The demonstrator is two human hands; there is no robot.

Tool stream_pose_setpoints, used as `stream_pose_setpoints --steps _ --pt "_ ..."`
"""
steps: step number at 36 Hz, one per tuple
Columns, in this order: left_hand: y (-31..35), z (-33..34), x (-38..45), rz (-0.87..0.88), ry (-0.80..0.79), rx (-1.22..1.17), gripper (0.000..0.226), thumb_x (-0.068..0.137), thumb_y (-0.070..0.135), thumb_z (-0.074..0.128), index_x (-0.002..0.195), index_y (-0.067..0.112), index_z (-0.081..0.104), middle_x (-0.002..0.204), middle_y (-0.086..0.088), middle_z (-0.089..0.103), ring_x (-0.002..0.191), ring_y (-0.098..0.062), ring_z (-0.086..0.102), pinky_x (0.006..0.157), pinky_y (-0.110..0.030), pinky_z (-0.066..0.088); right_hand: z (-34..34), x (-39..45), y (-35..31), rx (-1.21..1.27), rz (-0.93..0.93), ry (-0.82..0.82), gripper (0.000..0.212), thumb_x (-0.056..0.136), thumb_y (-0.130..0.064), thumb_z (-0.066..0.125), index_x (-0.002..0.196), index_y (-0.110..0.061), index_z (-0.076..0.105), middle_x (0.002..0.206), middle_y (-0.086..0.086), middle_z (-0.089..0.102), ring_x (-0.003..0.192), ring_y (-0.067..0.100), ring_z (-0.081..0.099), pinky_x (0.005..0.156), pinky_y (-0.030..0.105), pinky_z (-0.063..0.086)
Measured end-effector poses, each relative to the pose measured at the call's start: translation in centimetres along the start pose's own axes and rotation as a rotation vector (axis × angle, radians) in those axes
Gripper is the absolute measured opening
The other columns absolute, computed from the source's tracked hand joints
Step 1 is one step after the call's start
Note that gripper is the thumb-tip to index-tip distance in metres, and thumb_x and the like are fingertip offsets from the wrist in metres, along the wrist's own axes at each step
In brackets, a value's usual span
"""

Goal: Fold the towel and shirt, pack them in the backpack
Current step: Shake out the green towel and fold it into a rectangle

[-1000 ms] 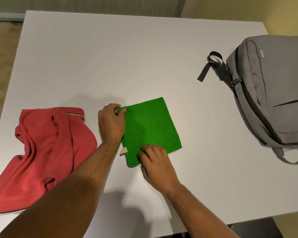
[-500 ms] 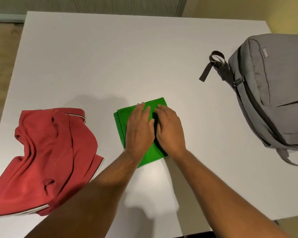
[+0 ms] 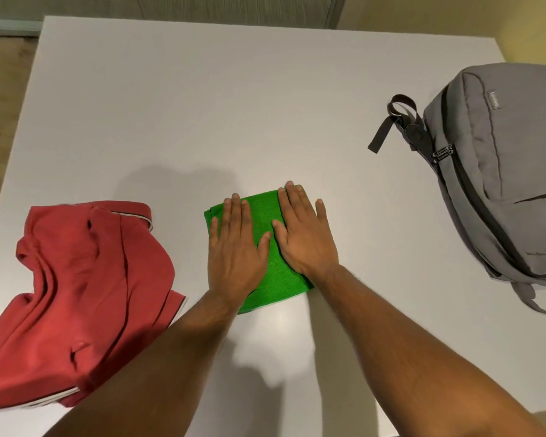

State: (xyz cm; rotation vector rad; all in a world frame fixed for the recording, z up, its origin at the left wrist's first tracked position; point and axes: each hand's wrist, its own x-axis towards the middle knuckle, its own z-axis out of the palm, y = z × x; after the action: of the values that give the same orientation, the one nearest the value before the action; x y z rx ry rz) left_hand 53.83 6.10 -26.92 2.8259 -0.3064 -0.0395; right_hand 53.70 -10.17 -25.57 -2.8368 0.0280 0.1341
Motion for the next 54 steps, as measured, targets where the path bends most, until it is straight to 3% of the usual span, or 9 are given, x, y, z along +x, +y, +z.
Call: stream_pose_setpoints --steps 15,24,38,48,51,54 --pt "-1.0 -0.3 0.5 -0.045 -0.037 0.011 0.079 0.103 0.059 0.02 0.163 0.008 0.008 0.172 -0.009 0.001 0.159 -0.022 -0.003 0.127 -0.052 0.007 0.3 -0.2 -0.2 0.009 0.145 -0.009 0.077 0.107 -0.061 0.015 0.166 -0.014 -0.001 0.173 0.002 -0.009 0.159 0.015 -0.01 0.129 0.047 -0.001" --pt "2.5 -0.5 -1.6 -0.037 -0.03 -0.018 0.073 0.104 0.045 0.024 0.163 0.006 0.007 0.171 -0.013 0.001 0.158 -0.025 -0.002 0.127 -0.053 0.008 1.0 -4.1 -0.9 -0.039 0.037 0.043 0.063 0.11 -0.041 0.025 0.165 -0.013 0.012 0.174 0.005 0.003 0.16 0.017 0.001 0.129 0.049 0.01" --pt "-1.0 -0.2 -2.4 0.06 -0.057 -0.039 0.075 0.104 0.055 0.025 0.164 0.013 0.01 0.172 -0.002 -0.001 0.158 -0.015 -0.006 0.128 -0.051 0.008 1.6 -6.2 -0.9 -0.046 0.345 0.071 0.081 0.105 -0.065 0.017 0.166 -0.011 0.007 0.174 0.006 0.005 0.16 0.02 -0.001 0.129 0.051 0.006" --pt "-2.3 -0.9 -1.2 0.134 -0.105 -0.126 0.063 0.107 0.042 0.018 0.164 0.016 0.013 0.172 0.001 -0.001 0.157 -0.013 -0.009 0.127 -0.052 0.004 1.2 -7.0 -1.8 -0.008 0.393 0.07 0.082 0.106 -0.065 0.019 0.165 -0.01 0.007 0.173 0.008 0.005 0.16 0.022 0.0 0.129 0.051 0.006" --pt "-2.9 -1.6 -0.1 0.123 -0.101 -0.132 0.057 0.109 0.033 0.025 0.163 0.015 0.017 0.172 -0.003 0.003 0.158 -0.017 -0.004 0.126 -0.053 0.007 -0.2 -6.6 -1.8 0.024 0.368 0.079 0.073 0.108 -0.055 0.032 0.164 -0.011 0.017 0.17 0.012 0.02 0.158 0.028 0.016 0.125 0.049 0.021" --pt "-3.2 -2.5 1.3 0.108 -0.124 -0.148 0.057 0.108 0.022 0.036 0.162 0.011 0.021 0.171 -0.009 0.01 0.158 -0.023 0.005 0.126 -0.054 0.014 -1.8 -5.6 -1.7 0.045 0.32 0.143 0.065 0.103 -0.04 0.053 0.158 -0.011 0.031 0.15 0.01 0.049 0.134 0.031 0.046 0.103 0.045 0.043"
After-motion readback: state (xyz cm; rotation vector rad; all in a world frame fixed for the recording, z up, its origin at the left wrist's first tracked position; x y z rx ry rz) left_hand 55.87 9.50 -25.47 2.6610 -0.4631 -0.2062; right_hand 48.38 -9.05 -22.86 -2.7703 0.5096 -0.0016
